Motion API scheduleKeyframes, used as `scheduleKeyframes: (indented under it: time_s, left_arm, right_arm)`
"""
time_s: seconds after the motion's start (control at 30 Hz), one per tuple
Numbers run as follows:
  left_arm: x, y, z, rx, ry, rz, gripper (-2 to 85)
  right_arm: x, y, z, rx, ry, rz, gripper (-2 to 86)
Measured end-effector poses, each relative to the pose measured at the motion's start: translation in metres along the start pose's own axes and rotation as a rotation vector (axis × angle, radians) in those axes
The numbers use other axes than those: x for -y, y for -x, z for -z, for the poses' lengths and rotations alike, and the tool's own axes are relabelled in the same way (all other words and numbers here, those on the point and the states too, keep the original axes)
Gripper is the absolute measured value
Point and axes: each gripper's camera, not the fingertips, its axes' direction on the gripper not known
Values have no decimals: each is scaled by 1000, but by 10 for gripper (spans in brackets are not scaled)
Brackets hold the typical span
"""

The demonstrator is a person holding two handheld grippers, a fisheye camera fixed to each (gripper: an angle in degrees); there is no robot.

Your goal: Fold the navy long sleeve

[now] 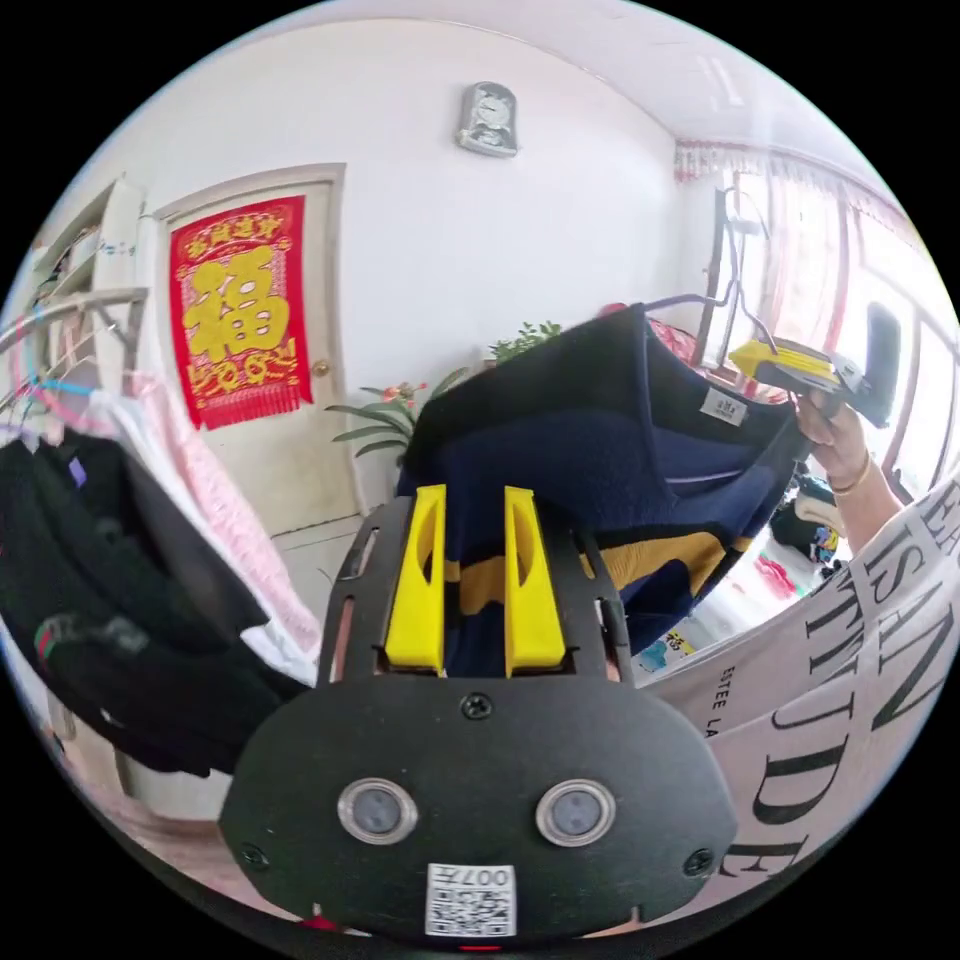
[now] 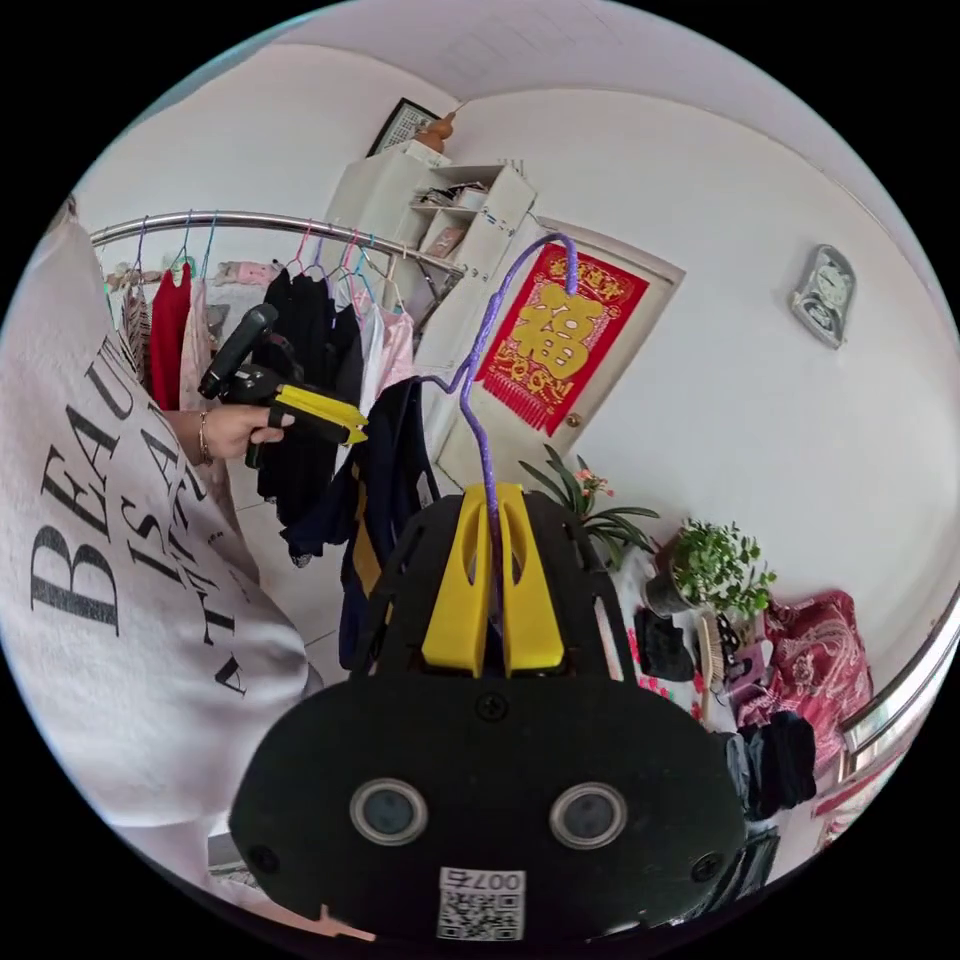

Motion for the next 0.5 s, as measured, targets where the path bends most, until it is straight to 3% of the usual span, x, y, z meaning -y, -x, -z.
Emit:
scheduleKeyframes:
  time_s: [0.37, 0.5]
  left_arm:
    - [191, -131, -130, -481, -110, -350, 129]
    - [236, -167, -138, -546, -203, -366, 132]
  right_arm:
    - [-72, -140, 187, -312, 95, -207, -4]
    - [-99, -175, 247, -392, 113, -316, -4]
